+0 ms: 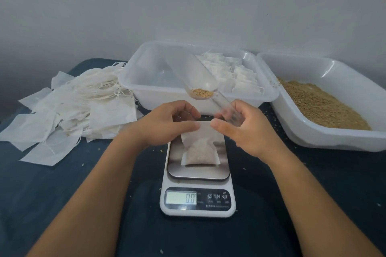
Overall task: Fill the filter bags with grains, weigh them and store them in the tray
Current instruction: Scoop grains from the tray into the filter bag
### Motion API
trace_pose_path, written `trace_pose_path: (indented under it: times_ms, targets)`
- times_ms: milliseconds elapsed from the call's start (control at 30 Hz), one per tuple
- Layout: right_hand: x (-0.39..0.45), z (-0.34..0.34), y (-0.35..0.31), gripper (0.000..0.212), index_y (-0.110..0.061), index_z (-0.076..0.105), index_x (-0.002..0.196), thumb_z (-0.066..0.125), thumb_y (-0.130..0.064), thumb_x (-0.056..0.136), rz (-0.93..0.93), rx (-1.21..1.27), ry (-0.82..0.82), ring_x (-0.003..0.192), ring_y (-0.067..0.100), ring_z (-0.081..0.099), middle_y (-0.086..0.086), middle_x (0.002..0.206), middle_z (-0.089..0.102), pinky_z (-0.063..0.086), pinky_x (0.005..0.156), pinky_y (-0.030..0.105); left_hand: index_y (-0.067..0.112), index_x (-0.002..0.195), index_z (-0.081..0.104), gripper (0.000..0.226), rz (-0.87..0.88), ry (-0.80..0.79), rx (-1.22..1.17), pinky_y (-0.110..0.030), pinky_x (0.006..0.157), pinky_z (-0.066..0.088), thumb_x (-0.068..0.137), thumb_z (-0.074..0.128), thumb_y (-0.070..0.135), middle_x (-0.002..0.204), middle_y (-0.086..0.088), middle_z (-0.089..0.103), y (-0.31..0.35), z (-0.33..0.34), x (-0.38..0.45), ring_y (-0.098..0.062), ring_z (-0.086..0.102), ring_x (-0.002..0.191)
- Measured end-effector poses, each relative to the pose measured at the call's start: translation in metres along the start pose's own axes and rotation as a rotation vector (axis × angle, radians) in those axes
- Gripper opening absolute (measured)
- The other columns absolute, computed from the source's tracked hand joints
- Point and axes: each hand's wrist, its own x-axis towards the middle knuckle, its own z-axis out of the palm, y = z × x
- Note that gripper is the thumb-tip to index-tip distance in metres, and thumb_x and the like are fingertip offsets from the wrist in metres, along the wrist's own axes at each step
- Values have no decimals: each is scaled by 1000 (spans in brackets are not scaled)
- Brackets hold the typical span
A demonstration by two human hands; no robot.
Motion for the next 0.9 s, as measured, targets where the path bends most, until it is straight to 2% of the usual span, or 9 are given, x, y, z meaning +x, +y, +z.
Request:
trace_pose_path:
  times_ms: [67, 133, 200, 300, 467, 600, 700, 800, 900]
  targets:
    - [0, 0, -2, 26, -37, 61, 82, 78, -56, 81, -5, 20, 55, 67, -2, 64, -22, 90, 74, 47, 54, 17, 36, 98, 71, 28, -7, 80, 12, -27, 77, 54, 76, 75, 53, 86, 16, 71, -4, 0, 3, -7, 64, 78]
    - [1, -1, -1, 25, -37, 60, 78, 74, -57, 85, -6, 16, 144, 58, -2, 58, -18, 80, 69, 45, 53, 19, 33, 95, 71, 15, 0, 226, 43, -13, 63, 49, 86, 75, 45, 83, 16, 71, -8, -1, 6, 5, 61, 66]
    - [1, -2, -2, 22, -35, 62, 81, 72, -53, 89, -4, 47, 239, 54, -3, 54, -12, 87, 70, 43, 53, 17, 30, 88, 70, 9, -20, 392, 78, -11, 58, 45, 92, 72, 37, 76, 19, 69, -12, -3, 9, 8, 57, 58]
    - [2, -6, -4, 15, -34, 65, 92, 68, -49, 93, -4, 146, 346, 56, -7, 56, -13, 100, 74, 42, 50, 12, 20, 86, 74, 20, -72, 507, 59, -10, 54, 39, 94, 68, 38, 58, 24, 58, -16, -6, 13, 7, 49, 51]
    - [4, -11, -5, 10, -36, 66, 102, 64, -44, 96, -1, 219, 464, 54, -1, 54, -8, 91, 75, 41, 49, 17, 18, 83, 76, 31, -123, 547, 10, -8, 46, 37, 95, 66, 44, 50, 18, 52, -18, -7, 16, 4, 46, 44]
    - [4, -10, -4, 8, -35, 67, 101, 65, -41, 95, 2, 242, 478, 46, 4, 49, -7, 86, 74, 38, 41, 18, 22, 77, 74, 35, -208, 529, 33, -22, 55, 37, 96, 62, 48, 46, 28, 54, -16, -12, 14, 14, 49, 45]
    - [4, -10, -3, 8, -33, 67, 101, 65, -39, 96, -5, 230, 467, 44, 5, 48, -8, 84, 74, 38, 40, 20, 23, 75, 74, 37, -233, 509, 46, -22, 56, 37, 95, 63, 51, 51, 34, 58, -18, -13, 15, 18, 50, 47]
    - [4, -9, -4, 8, -32, 67, 101, 65, -38, 96, -4, 227, 460, 43, 5, 46, -7, 84, 74, 38, 40, 20, 23, 76, 76, 37, -231, 452, 74, -20, 56, 40, 94, 64, 53, 50, 28, 59, -19, -12, 15, 13, 51, 46]
    - [4, -8, -4, 8, -32, 67, 103, 65, -37, 97, 0, 228, 457, 42, 4, 46, -9, 82, 74, 38, 40, 19, 26, 82, 77, 35, -201, 384, 101, -24, 62, 41, 90, 65, 58, 69, 18, 71, -19, -11, 16, 10, 54, 51]
